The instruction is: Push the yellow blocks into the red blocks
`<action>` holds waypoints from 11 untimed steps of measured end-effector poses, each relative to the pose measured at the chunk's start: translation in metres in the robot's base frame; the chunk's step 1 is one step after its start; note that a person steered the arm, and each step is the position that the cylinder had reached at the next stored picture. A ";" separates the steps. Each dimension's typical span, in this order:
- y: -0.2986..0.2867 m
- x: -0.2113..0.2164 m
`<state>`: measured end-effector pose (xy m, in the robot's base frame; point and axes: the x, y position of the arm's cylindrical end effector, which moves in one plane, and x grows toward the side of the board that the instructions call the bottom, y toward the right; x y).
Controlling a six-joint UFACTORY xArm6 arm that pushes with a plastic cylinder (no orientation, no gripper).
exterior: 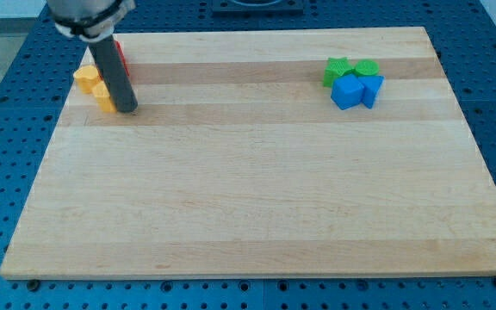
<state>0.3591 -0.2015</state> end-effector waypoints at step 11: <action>-0.056 -0.107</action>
<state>0.2521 -0.2571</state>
